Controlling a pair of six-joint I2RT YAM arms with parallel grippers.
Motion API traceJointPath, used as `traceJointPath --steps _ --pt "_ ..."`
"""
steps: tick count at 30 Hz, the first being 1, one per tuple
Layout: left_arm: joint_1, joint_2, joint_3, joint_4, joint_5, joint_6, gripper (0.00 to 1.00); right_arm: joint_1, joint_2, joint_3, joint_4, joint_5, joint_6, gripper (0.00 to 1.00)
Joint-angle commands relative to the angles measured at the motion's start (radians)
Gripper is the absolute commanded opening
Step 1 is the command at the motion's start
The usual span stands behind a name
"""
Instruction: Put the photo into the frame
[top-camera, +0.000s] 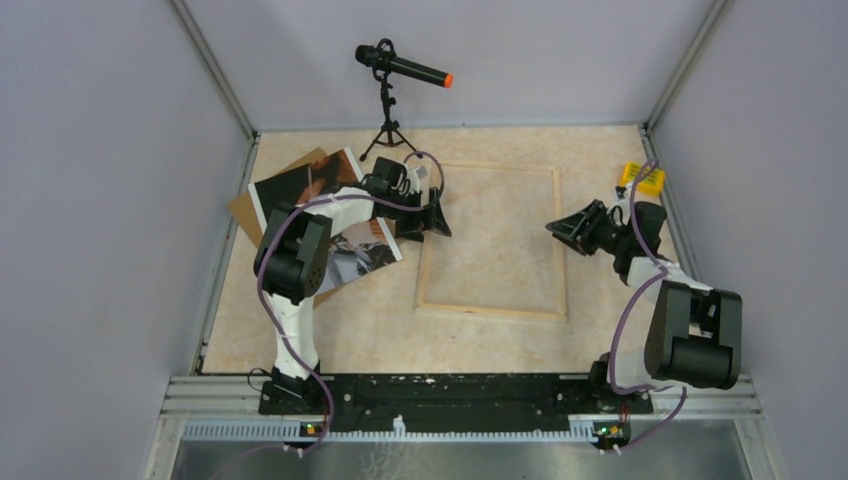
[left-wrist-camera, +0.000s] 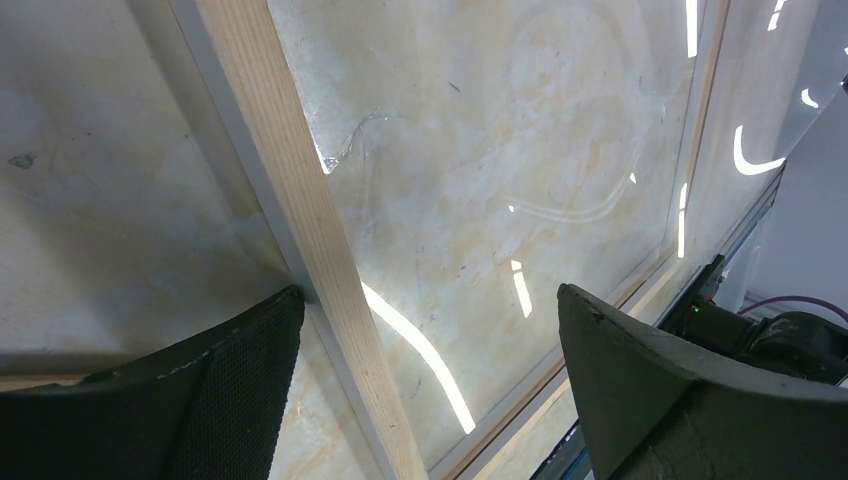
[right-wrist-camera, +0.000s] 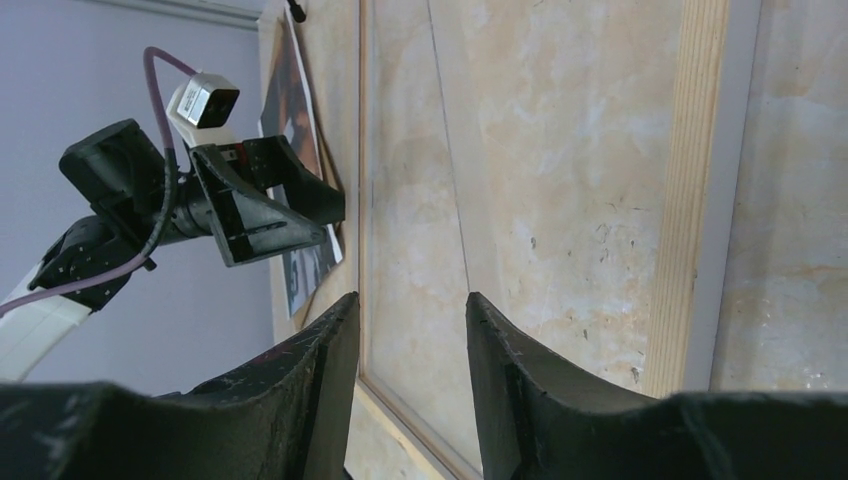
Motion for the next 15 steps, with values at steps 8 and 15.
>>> traceJointPath --steps 8,15 --pt "-0.032 -0.006 -0.023 0.044 0.055 -0.014 0.99 -0.034 0.015 -0.044 0.06 -0.136 -0.023 0.4" --pt "-0.032 -0.002 -0.022 0.043 0.055 -0.013 0.99 -0.037 0.137 -0.074 0.354 -0.148 0.203 0.4"
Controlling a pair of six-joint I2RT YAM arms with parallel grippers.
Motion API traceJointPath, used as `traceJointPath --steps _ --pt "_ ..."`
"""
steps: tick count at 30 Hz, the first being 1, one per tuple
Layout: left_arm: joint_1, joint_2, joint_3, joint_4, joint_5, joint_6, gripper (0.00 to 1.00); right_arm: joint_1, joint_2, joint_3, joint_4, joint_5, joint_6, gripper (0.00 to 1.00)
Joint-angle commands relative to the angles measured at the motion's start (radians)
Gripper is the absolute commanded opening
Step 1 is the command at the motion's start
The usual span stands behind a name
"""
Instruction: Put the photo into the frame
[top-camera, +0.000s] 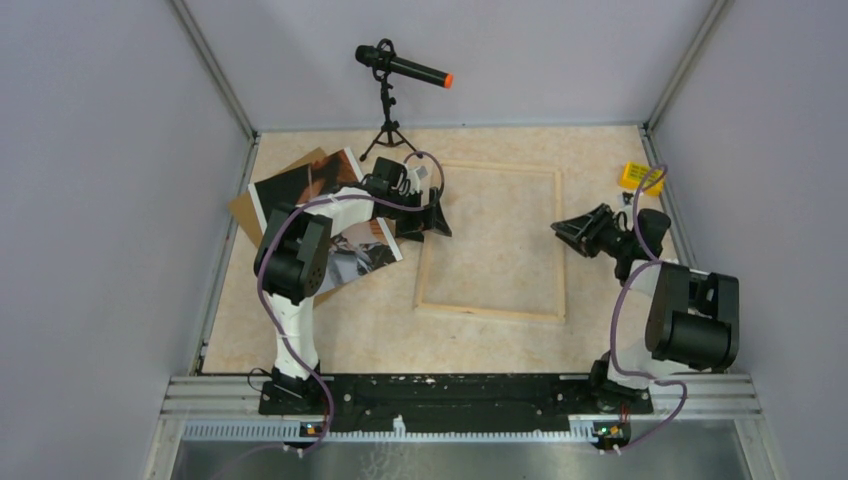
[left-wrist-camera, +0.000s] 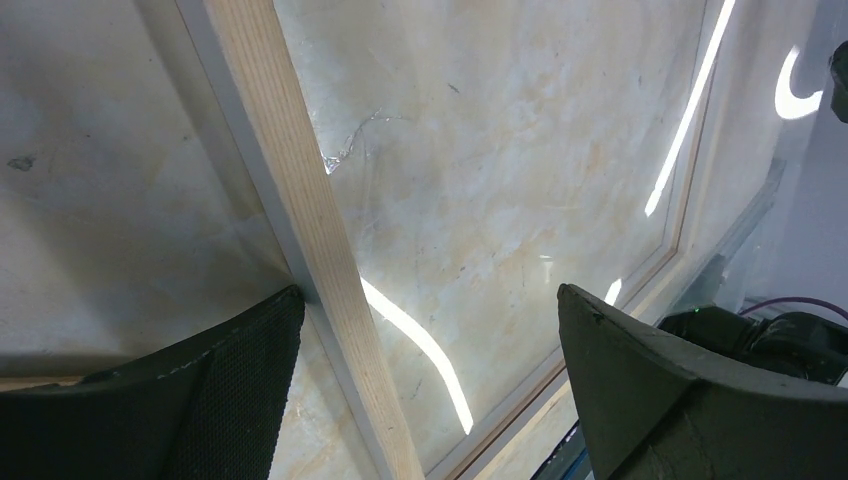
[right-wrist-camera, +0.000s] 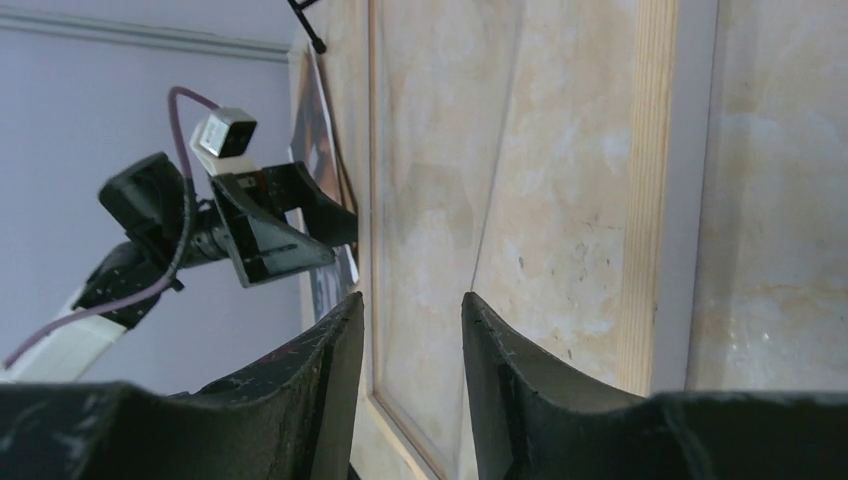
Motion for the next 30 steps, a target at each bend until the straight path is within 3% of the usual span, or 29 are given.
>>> traceJointPath --steps 1,8,13,17,20,22,26,30 --pt "-0.031 -0.001 -0.022 0.041 0.056 -0.013 0.99 0.017 0.079 -0.028 0.216 -0.095 0.163 0.4" --pt "-0.031 -0.003 -0.019 0.042 0.058 -0.013 0.99 0.018 0.23 -0.079 0.68 -0.13 0.451 0.39" --pt "-0.031 -0.009 -0.019 0.042 0.059 -0.013 0.99 0.019 0.285 -0.083 0.787 -0.126 0.512 0.37" --pt "-0.031 -0.014 -0.019 0.04 0.056 -0.009 0.99 0.02 0.246 -0.061 0.606 -0.104 0.376 0.3" --pt "-0.031 -0.022 -0.02 0.032 0.036 -0.001 0.99 0.019 0.149 0.004 0.143 -0.03 0.104 0.32" --pt "-0.03 -0.026 -0.019 0.028 0.027 0.003 0.99 0.018 0.093 0.047 -0.041 0.021 -0.019 0.36" --pt "-0.025 -0.031 -0.02 0.033 0.029 -0.003 0.99 0.016 0.075 0.094 -0.164 0.031 -0.107 0.35" --pt "-0.004 -0.037 -0.047 0.083 0.078 -0.035 0.99 0.016 0.124 0.105 -0.141 -0.02 -0.109 0.26"
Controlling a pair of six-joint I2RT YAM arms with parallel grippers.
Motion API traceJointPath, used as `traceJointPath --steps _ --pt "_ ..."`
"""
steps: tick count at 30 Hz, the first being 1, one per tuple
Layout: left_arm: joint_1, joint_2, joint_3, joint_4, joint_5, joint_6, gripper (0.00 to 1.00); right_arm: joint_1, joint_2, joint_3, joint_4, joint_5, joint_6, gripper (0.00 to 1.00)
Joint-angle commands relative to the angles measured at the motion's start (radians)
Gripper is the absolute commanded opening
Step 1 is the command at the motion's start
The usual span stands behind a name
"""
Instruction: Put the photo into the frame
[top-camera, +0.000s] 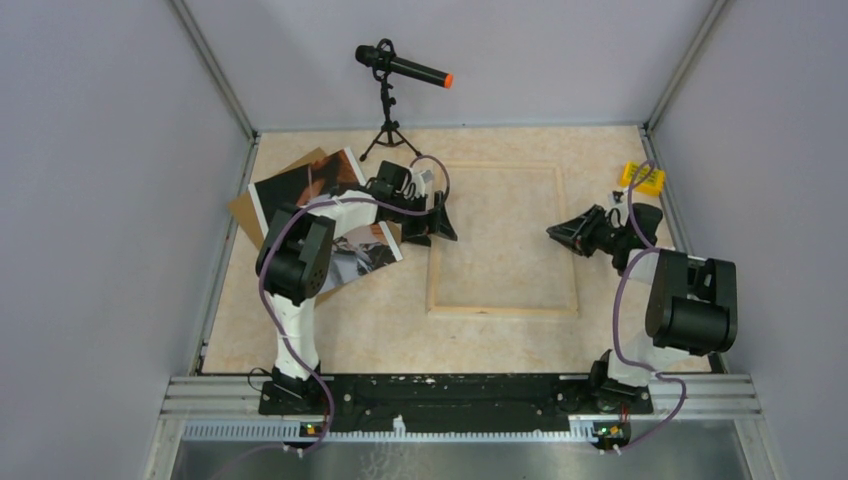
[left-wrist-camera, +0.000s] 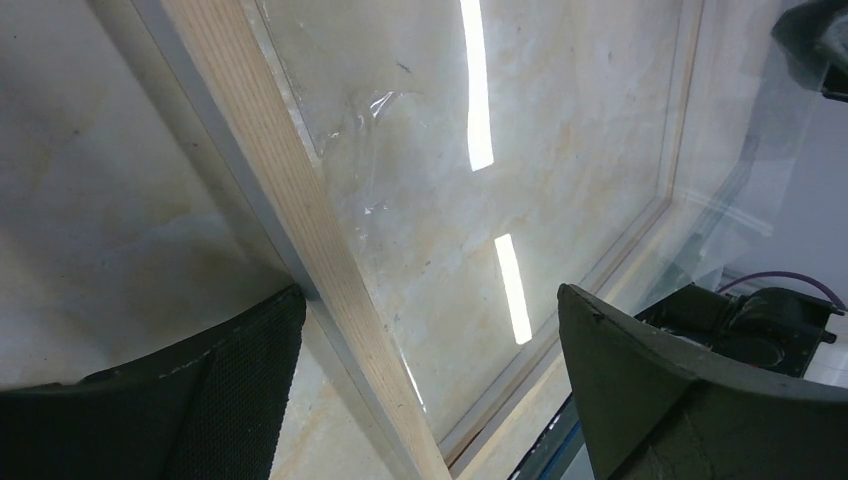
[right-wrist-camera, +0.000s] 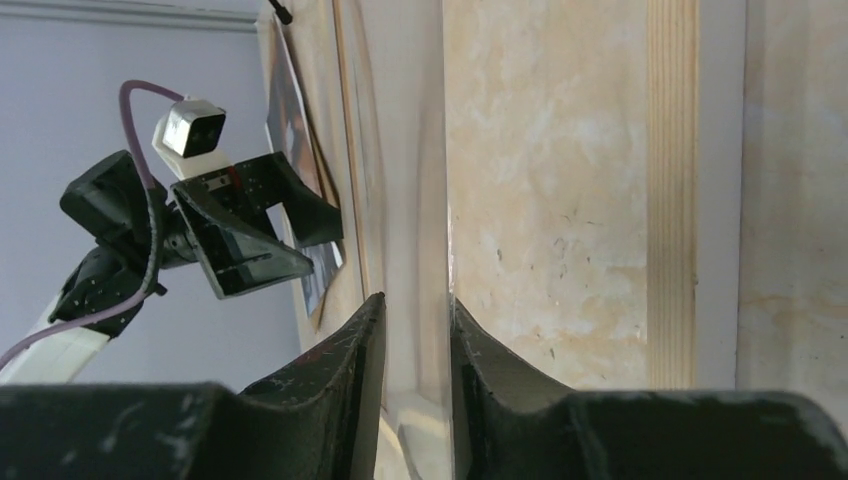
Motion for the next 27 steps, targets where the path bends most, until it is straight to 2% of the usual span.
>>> traceJointPath --steps 1,5,10,14,18,22,27 --pt "0.023 -0.036 -0.038 0.076 0.057 -0.027 0.99 0.003 0.026 0.021 -0.059 -0.032 -0.084 0.25" --pt "0.031 -0.019 -0.051 0.112 0.118 -0.065 0.99 0.002 0.051 0.011 0.005 -0.062 -0.044 0.12" --pt "0.062 -0.015 -0.123 0.251 0.208 -0.167 0.99 0.002 0.054 0.001 0.092 -0.127 0.064 0.0" --pt "0.086 -0.022 -0.159 0.325 0.236 -0.213 0.99 0.002 0.05 0.013 0.1 -0.163 0.118 0.0" --pt "0.094 -0.021 -0.169 0.348 0.25 -0.231 0.99 0.003 0.083 0.041 0.054 -0.171 0.102 0.0" --pt "0.095 -0.021 -0.175 0.349 0.248 -0.232 0.99 0.002 0.118 0.018 0.179 -0.208 0.215 0.0" --pt "0.095 -0.021 -0.174 0.353 0.25 -0.235 0.99 0.002 0.117 0.013 0.251 -0.219 0.287 0.0"
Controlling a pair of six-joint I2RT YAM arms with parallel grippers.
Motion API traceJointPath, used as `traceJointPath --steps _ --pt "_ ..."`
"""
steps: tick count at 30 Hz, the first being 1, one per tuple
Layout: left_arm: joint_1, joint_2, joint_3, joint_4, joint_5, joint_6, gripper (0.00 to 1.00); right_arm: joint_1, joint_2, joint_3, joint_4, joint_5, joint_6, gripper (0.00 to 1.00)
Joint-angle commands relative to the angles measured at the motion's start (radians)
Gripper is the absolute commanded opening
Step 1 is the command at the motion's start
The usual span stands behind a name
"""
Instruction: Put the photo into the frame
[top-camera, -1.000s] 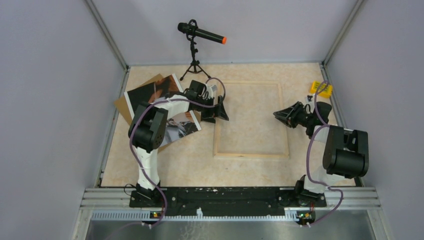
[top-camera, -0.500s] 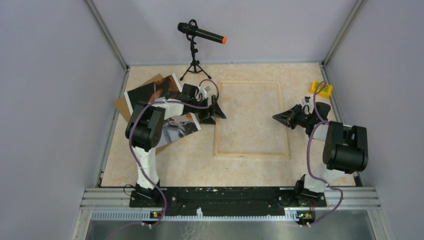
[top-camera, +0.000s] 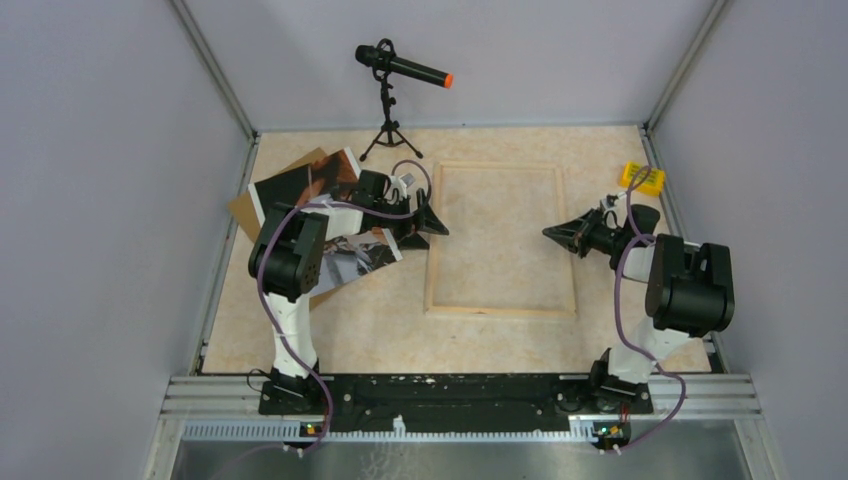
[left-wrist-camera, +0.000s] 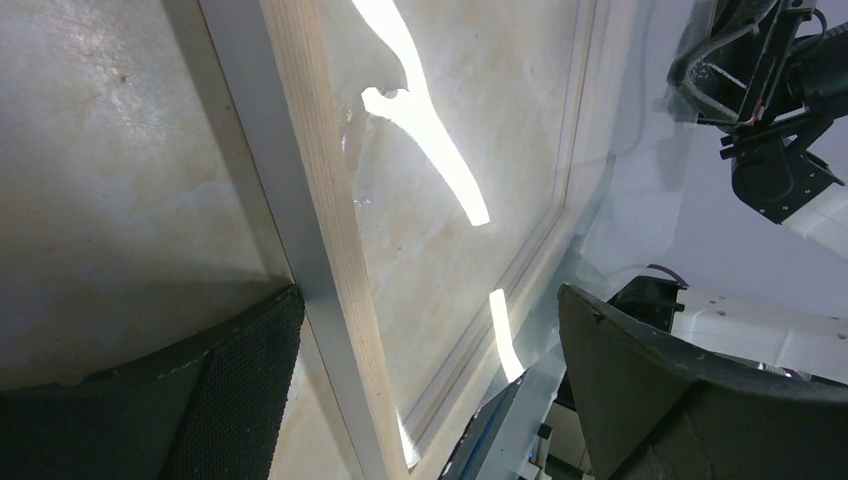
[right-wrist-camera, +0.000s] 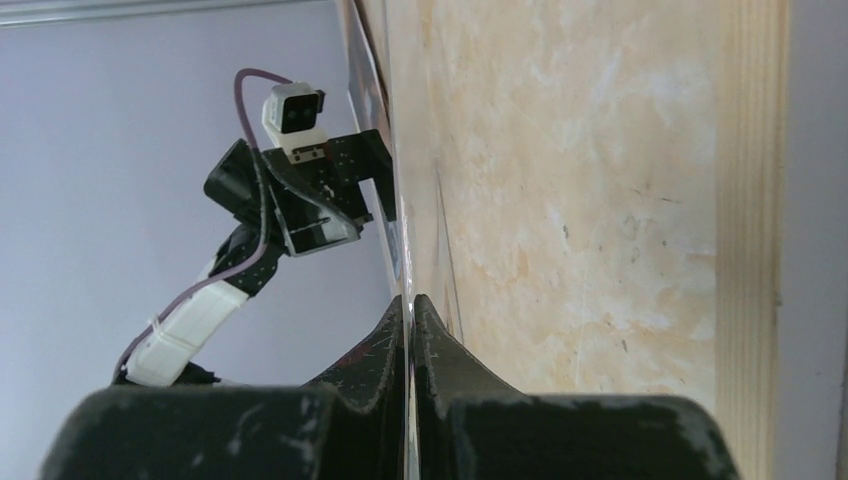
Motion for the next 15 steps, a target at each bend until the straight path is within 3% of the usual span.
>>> traceJointPath --steps 1,6,15 --pt "0.0 -0.021 -0.008 0.056 0.027 -0.008 0.99 0.003 -0.006 0.01 0.143 -0.065 0.106 0.0" --pt "0.002 -0.021 -0.008 0.056 0.028 -0.009 0.99 0.003 -0.019 0.006 0.191 -0.067 0.146 0.0" --pt "0.002 -0.018 -0.006 0.054 0.034 -0.009 0.99 0.003 0.02 0.024 0.125 -0.058 0.055 0.0"
